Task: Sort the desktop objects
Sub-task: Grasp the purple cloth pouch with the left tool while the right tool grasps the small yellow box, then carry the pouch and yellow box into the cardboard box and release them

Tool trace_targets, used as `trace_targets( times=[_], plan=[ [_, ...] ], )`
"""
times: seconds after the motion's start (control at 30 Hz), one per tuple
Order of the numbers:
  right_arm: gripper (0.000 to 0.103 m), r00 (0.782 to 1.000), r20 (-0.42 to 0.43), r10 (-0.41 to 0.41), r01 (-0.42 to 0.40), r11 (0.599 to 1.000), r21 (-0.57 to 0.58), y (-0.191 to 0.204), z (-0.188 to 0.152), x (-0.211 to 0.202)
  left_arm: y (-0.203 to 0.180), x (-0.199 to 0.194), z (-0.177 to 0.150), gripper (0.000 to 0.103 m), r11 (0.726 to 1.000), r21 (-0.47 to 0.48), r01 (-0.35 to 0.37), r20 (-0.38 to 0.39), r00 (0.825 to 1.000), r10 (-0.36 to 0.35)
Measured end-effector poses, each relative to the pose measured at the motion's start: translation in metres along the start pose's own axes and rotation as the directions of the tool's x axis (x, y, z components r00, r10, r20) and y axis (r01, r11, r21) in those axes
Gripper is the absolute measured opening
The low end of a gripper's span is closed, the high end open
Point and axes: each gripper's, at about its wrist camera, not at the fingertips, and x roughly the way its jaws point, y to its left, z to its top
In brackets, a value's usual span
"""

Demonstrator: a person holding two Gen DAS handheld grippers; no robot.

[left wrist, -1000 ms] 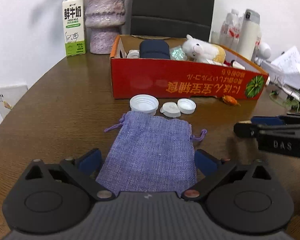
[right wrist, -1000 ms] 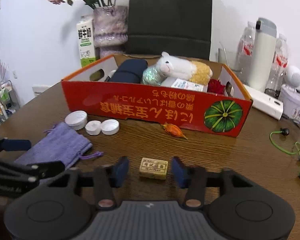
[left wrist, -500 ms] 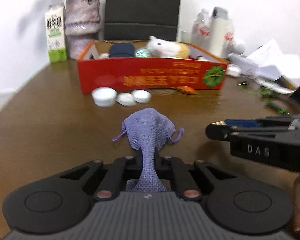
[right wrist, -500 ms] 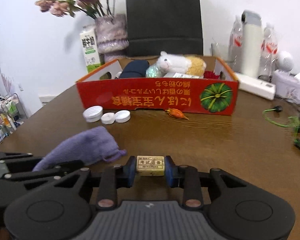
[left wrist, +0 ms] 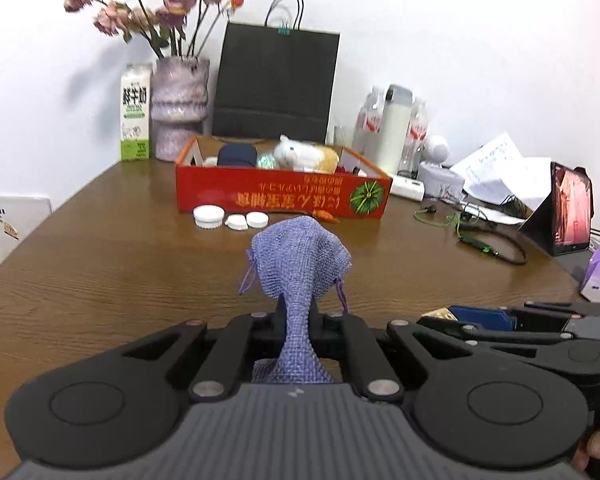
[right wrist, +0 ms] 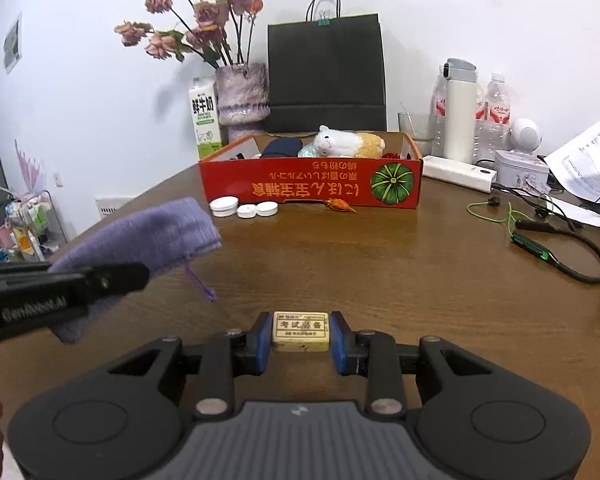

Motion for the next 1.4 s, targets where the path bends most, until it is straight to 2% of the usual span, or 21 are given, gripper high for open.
trace_targets(
  times=[0.27,0.47,0.6,0.8,0.9,0.97,1.03,1.1,1.17,1.23,1.27,1.3,1.33,1.4],
  plan=[
    [0.029,0.999,0.044,-0.017,0.016,1.000,0.022,-0.003,0.002,-0.019,0.004,-0.017,0.007,0.006,1.000,-0.010,-0.021,0.043,0.999,0.022],
    [0.029,0.998,0.061,0.001,-0.003,0.999,0.039,-0.014,0.021,-0.017,0.012,-0.009,0.036,0.006,1.000,-0.029,-0.004,0.084,0.996,0.007],
    [0.029,0.995,0.096,0.034,-0.041,0.997,0.068,-0.033,0.057,-0.004,0.023,0.015,0.076,0.006,0.997,-0.077,0.001,0.104,0.995,0.007],
    [0.029,0.993,0.118,0.018,-0.027,0.997,0.078,-0.066,0.140,0.043,0.042,0.079,0.147,0.006,0.993,-0.119,-0.019,0.110,0.993,0.032],
    [0.029,0.996,0.087,0.004,-0.011,0.997,0.079,-0.083,0.190,0.084,0.049,0.128,0.179,0.006,0.989,-0.137,-0.059,0.070,0.995,0.070],
    [0.029,1.000,0.013,0.013,-0.013,0.997,0.075,-0.094,0.222,0.125,0.053,0.169,0.196,0.006,0.986,-0.144,-0.088,0.023,0.995,0.093],
    [0.029,0.997,-0.068,-0.025,0.029,0.998,0.055,-0.102,0.246,0.168,0.058,0.215,0.210,0.007,0.981,-0.152,-0.121,-0.043,0.992,0.115],
    [0.029,0.985,-0.164,-0.051,0.063,0.996,0.066,-0.113,0.263,0.215,0.060,0.253,0.217,0.007,0.974,-0.167,-0.152,-0.110,0.985,0.135],
    [0.029,0.963,-0.266,-0.051,0.072,0.995,0.070,-0.119,0.270,0.256,0.057,0.285,0.219,0.007,0.969,-0.161,-0.190,-0.162,0.973,0.164],
    [0.029,0.939,-0.331,-0.089,0.105,0.994,0.029,-0.117,0.270,0.286,0.053,0.314,0.218,0.011,0.965,-0.150,-0.216,-0.232,0.956,0.178],
    [0.029,0.926,-0.360,-0.115,0.120,0.993,-0.008,-0.114,0.268,0.299,0.051,0.326,0.216,0.020,0.967,-0.141,-0.210,-0.277,0.947,0.165],
    [0.029,0.914,-0.379,-0.142,0.141,0.990,-0.031,-0.113,0.266,0.309,0.047,0.336,0.214,0.044,0.976,-0.118,-0.182,-0.321,0.937,0.136],
    [0.030,0.903,-0.398,-0.159,0.153,0.987,-0.046,-0.112,0.265,0.317,0.042,0.341,0.212,0.054,0.986,-0.078,-0.147,-0.348,0.931,0.111],
    [0.035,0.898,-0.407,-0.168,0.158,0.986,-0.059,-0.111,0.263,0.325,0.038,0.343,0.215,0.067,0.989,-0.013,-0.146,-0.330,0.935,0.133]
  ],
)
